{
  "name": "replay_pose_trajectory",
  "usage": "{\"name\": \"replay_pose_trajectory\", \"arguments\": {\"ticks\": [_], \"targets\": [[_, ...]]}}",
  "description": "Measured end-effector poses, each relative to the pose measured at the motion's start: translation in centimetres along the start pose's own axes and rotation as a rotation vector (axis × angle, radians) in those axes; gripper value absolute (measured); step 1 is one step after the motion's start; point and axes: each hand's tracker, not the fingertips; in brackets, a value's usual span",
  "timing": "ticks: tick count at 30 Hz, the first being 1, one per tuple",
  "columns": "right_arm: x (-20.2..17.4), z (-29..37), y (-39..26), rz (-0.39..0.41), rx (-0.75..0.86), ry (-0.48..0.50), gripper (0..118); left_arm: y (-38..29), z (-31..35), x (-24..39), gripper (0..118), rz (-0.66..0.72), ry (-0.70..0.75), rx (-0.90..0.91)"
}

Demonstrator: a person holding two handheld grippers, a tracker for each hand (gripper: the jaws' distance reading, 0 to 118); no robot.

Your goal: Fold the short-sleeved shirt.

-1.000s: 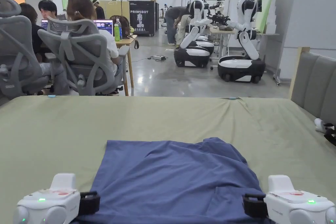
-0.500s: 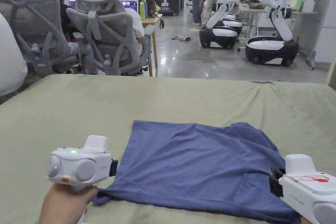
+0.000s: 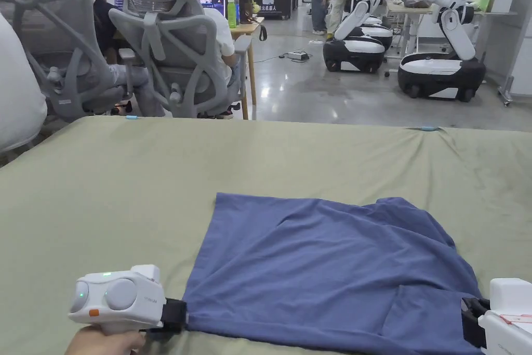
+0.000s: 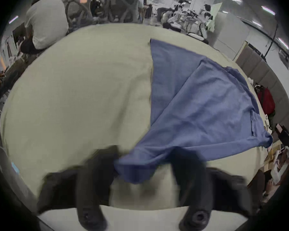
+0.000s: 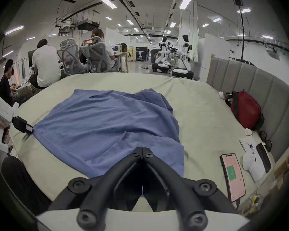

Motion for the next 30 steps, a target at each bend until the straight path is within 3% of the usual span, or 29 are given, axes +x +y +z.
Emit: {"name": "replay_pose_trajectory", "arguments": {"ticks": [3,8,10,11,13,14,18,19,20,21,23,25,30], "targets": [[1.4,0.4,-0.4,-0.007,-0.011,-0.021,0,-0.3,0.1,0.0,8,-0.007,-0.037,0.059],[4.1,1.8,-1.1,-0.020,-0.010,-0.062,0,-0.7,3.1,1.8,7,-0.083,-0.017,0.175],[4.9,2.2,-1.7,-0.063,0.032,-0.036,4,-0.9,3.9,2.7,7,-0.095,-0.008,0.177],[5.1,2.2,-2.0,-0.076,0.029,-0.042,31,-0.9,4.0,3.1,7,-0.103,-0.002,0.175],[5.1,1.5,-2.4,-0.083,-0.018,-0.037,102,-1.2,4.4,3.9,7,-0.121,0.011,0.174],[5.0,1.2,-2.9,-0.078,-0.025,-0.030,118,-1.3,4.5,4.2,7,-0.126,0.019,0.177],[4.4,-0.9,-4.3,-0.068,-0.072,0.033,107,-1.4,4.6,4.5,7,-0.129,0.033,0.164],[4.3,-1.3,-4.7,-0.075,-0.079,0.075,91,-1.4,4.6,4.6,7,-0.124,0.034,0.160],[4.4,-1.8,-5.0,-0.096,-0.092,0.107,42,-1.4,4.6,4.6,7,-0.122,0.033,0.157],[4.6,-2.5,-5.2,-0.124,-0.135,0.092,2,-1.4,4.8,4.5,7,-0.120,0.031,0.155],[5.0,-2.7,-5.5,-0.145,-0.126,0.038,3,-1.4,5.2,4.6,7,-0.119,0.028,0.146],[5.5,-2.2,-5.3,-0.184,-0.101,0.051,3,-1.1,5.6,4.4,7,-0.117,0.007,0.142],[5.5,-1.2,-1.5,-0.117,0.000,0.003,3,1.5,7.6,5.3,7,-0.143,-0.007,0.145]]}}
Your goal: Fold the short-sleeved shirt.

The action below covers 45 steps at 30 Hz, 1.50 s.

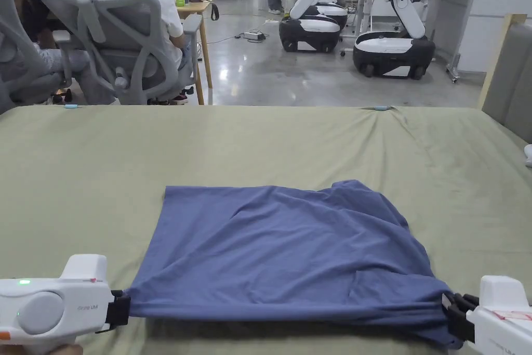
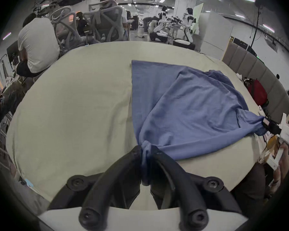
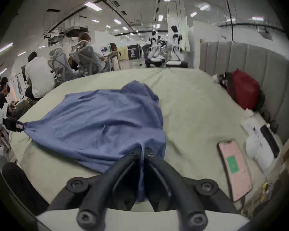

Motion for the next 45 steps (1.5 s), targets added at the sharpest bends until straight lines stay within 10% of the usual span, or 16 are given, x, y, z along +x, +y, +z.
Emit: {"name": "replay_pose_trajectory", "arguments": {"ticks": [19,21,23,30,32,34,37,45], "targets": [[0.0,-16.8,9.9,0.083,-0.105,-0.069,3,11.9,-15.1,-0.5,16,0.199,0.073,-0.126],[0.1,-16.4,9.6,0.073,-0.085,-0.059,32,11.4,-14.0,-0.1,56,0.201,0.094,-0.063],[-0.4,-14.9,10.0,0.073,-0.069,-0.081,89,10.7,-11.7,0.4,75,0.210,0.058,0.047],[-7.3,-6.2,9.6,0.083,0.184,-0.010,95,6.6,-3.3,8.8,88,-0.045,0.013,0.557],[-9.2,-4.5,8.7,0.111,0.236,-0.028,86,5.0,-2.5,10.8,78,-0.112,0.040,0.665],[-10.5,-3.0,7.7,0.111,0.284,-0.046,35,3.5,-1.7,12.0,35,-0.149,0.057,0.718],[-11.6,-1.5,6.8,0.109,0.324,-0.048,3,1.9,-1.3,12.5,2,-0.187,0.068,0.757],[-11.4,-0.6,6.8,0.122,0.287,-0.019,0,4.9,-4.1,3.7,0,0.019,0.132,0.264]]}}
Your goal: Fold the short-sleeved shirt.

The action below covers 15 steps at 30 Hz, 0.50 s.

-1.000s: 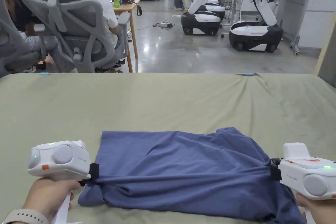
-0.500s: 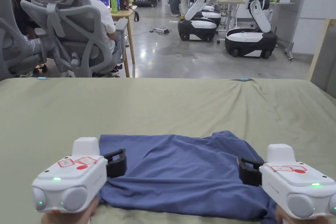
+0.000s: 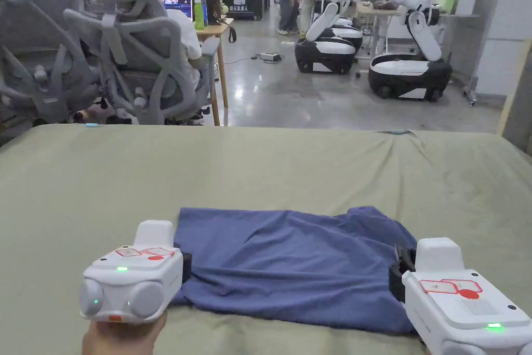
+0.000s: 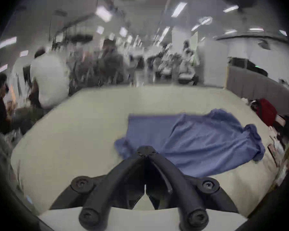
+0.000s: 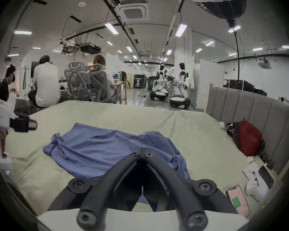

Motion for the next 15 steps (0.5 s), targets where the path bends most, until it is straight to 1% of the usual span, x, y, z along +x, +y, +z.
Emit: {"name": "replay_pose_trajectory", "arguments": {"ticks": [1,2,3,4,5,6,8,9,10,11,13,14,15], "targets": [[0.1,-0.1,0.0,-0.007,-0.009,-0.004,0,-0.2,-1.2,-1.3,0,0.042,-0.005,-0.081],[0.2,-0.3,-0.1,-0.010,-0.015,-0.009,0,-0.2,-2.5,-2.2,0,0.047,-0.058,-0.164],[0.3,-0.4,-0.2,-0.011,-0.017,-0.009,0,-0.6,-3.3,-3.0,0,0.076,-0.094,-0.176],[0.3,-0.6,-0.1,-0.013,-0.020,-0.005,0,-1.0,-4.1,-3.6,0,0.105,-0.099,-0.201],[0.4,-0.8,-0.2,-0.015,-0.023,0.000,0,-1.4,-5.0,-4.2,6,0.129,-0.097,-0.223],[0.5,-1.0,-0.3,-0.015,-0.028,0.001,0,-1.4,-5.3,-4.2,30,0.153,-0.077,-0.227],[0.8,-1.4,-0.4,-0.014,-0.036,0.001,0,-1.8,-7.0,-4.7,103,0.169,-0.075,-0.229],[1.0,-1.5,-0.4,-0.017,-0.040,0.002,0,-2.0,-7.9,-4.8,111,0.174,-0.075,-0.250],[1.3,-1.7,-0.5,-0.020,-0.044,0.002,0,-2.0,-7.8,-4.0,106,0.168,-0.079,-0.246],[1.5,-1.9,-0.6,-0.023,-0.046,-0.004,0,-2.0,-8.7,-3.9,98,0.159,-0.080,-0.253],[2.4,-2.2,-0.7,-0.025,-0.060,-0.014,0,-2.3,-10.7,-3.5,94,0.131,-0.027,-0.289],[3.0,-2.4,-0.9,-0.027,-0.073,-0.022,0,-2.3,-11.2,-3.0,86,0.125,0.003,-0.286],[3.5,-2.6,-1.1,-0.026,-0.086,-0.037,0,-2.5,-11.9,-2.8,78,0.124,0.002,-0.287]]}}
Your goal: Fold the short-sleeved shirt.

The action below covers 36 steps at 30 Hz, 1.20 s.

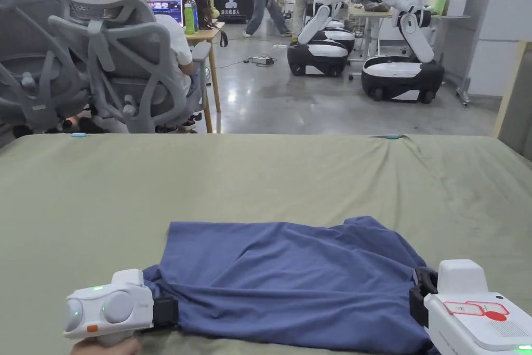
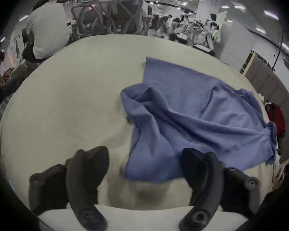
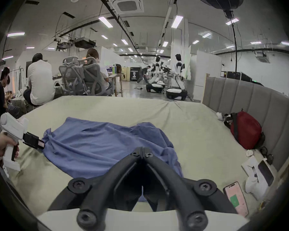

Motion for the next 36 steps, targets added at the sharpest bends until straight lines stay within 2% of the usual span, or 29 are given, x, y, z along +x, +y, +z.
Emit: {"name": "replay_pose_trajectory", "arguments": {"ticks": [2,4,7,8,9,11,12,16,17,18,19,20,21,22,24,27,31,36], "targets": [[1.4,-0.4,-0.3,0.003,-0.040,-0.039,0,-0.1,-1.2,0.8,75,-0.027,-0.037,-0.014],[2.9,-1.2,-0.7,-0.002,-0.104,-0.072,0,-0.2,-1.4,1.5,68,-0.149,0.011,-0.016],[5.1,-3.1,-1.5,-0.038,-0.203,-0.040,3,0.8,-0.1,1.8,55,-0.144,0.008,-0.030],[5.6,-3.8,-1.8,-0.043,-0.219,-0.014,22,1.0,0.5,2.1,22,-0.183,0.033,-0.010],[6.1,-4.6,-2.1,-0.038,-0.228,-0.014,53,1.0,1.3,2.6,3,-0.202,0.050,0.017],[6.7,-6.3,-2.8,-0.031,-0.267,-0.035,113,1.5,2.0,2.6,3,-0.223,0.043,0.036],[6.9,-7.1,-3.2,-0.036,-0.276,-0.030,118,1.6,2.3,2.4,3,-0.210,0.032,0.048],[7.3,-9.9,-5.0,-0.100,-0.373,0.052,111,1.6,2.9,1.7,3,-0.154,-0.010,0.071],[7.2,-10.4,-5.5,-0.116,-0.409,0.075,94,1.5,2.7,1.6,3,-0.145,-0.019,0.068],[7.0,-10.8,-6.0,-0.123,-0.450,0.085,68,1.3,2.5,1.4,3,-0.139,-0.025,0.062],[7.0,-11.0,-6.4,-0.132,-0.471,0.100,37,1.1,2.3,1.1,3,-0.131,-0.030,0.053],[7.0,-10.9,-6.7,-0.139,-0.454,0.101,18,0.8,2.1,0.8,3,-0.119,-0.041,0.042],[6.8,-10.5,-6.7,-0.148,-0.441,0.098,9,0.6,2.0,0.6,2,-0.111,-0.052,0.035],[6.6,-10.1,-6.3,-0.154,-0.432,0.095,5,0.4,2.1,0.5,3,-0.106,-0.050,0.032],[6.5,-8.7,-5.0,-0.137,-0.380,0.086,5,0.0,3.3,0.3,2,-0.107,-0.058,0.031],[7.0,-6.0,-2.3,-0.156,-0.323,0.110,5,0.1,6.1,0.0,2,-0.113,-0.086,0.056],[7.4,-2.2,0.4,-0.124,-0.272,0.104,5,-0.4,10.1,-0.1,3,-0.137,-0.111,0.075],[7.1,-0.2,-0.2,-0.078,-0.354,0.114,5,-3.0,11.7,-1.0,3,-0.120,-0.144,0.026]]}}
